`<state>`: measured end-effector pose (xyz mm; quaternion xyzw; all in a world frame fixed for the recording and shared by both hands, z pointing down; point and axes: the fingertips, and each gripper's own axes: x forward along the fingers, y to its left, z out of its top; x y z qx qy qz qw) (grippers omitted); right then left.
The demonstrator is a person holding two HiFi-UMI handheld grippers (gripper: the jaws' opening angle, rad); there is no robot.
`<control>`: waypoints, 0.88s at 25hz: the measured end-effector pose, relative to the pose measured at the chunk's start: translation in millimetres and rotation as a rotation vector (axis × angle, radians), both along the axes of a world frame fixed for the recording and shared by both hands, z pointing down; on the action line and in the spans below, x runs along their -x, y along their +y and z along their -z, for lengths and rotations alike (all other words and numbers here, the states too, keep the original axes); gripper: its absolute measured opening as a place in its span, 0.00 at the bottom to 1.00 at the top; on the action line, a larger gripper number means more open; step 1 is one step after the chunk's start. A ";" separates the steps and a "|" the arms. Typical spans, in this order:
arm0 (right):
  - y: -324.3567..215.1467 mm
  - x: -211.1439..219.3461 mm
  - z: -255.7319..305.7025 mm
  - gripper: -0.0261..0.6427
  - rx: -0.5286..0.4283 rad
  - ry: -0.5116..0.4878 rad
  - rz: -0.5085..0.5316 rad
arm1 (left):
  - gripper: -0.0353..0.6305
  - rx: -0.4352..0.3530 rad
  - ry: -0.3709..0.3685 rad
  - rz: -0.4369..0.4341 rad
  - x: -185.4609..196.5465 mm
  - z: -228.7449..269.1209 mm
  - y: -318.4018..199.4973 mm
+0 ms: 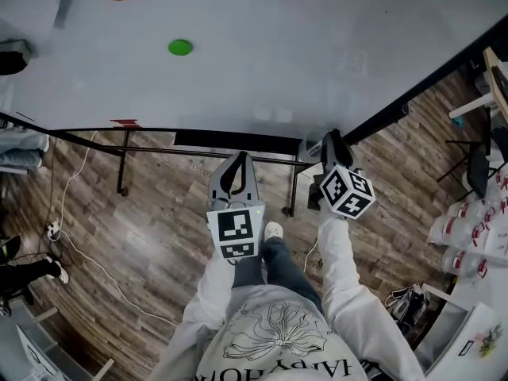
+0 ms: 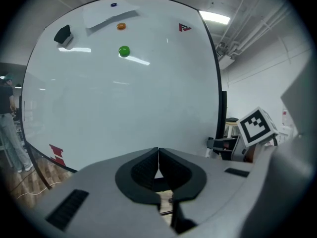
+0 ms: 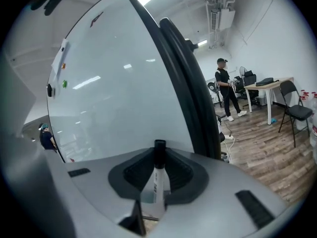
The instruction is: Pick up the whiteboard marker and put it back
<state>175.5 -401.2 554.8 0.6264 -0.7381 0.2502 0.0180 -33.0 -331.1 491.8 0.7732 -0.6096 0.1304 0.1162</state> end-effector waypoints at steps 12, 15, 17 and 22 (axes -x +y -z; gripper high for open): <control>28.7 8.0 92.7 0.13 -0.168 0.087 0.012 | 0.06 -0.087 0.027 0.000 0.5 45.2 4.0; 39.1 8.5 123.3 0.13 -0.224 0.096 0.007 | 0.06 -0.118 0.036 -0.009 -1.4 60.2 5.9; 46.2 10.1 142.0 0.13 -0.256 0.103 0.007 | 0.06 -0.137 0.039 -0.014 -1.8 70.3 8.8; 59.1 12.3 177.2 0.13 -0.312 0.099 0.001 | 0.06 -0.184 0.049 -0.027 -3.3 94.8 14.8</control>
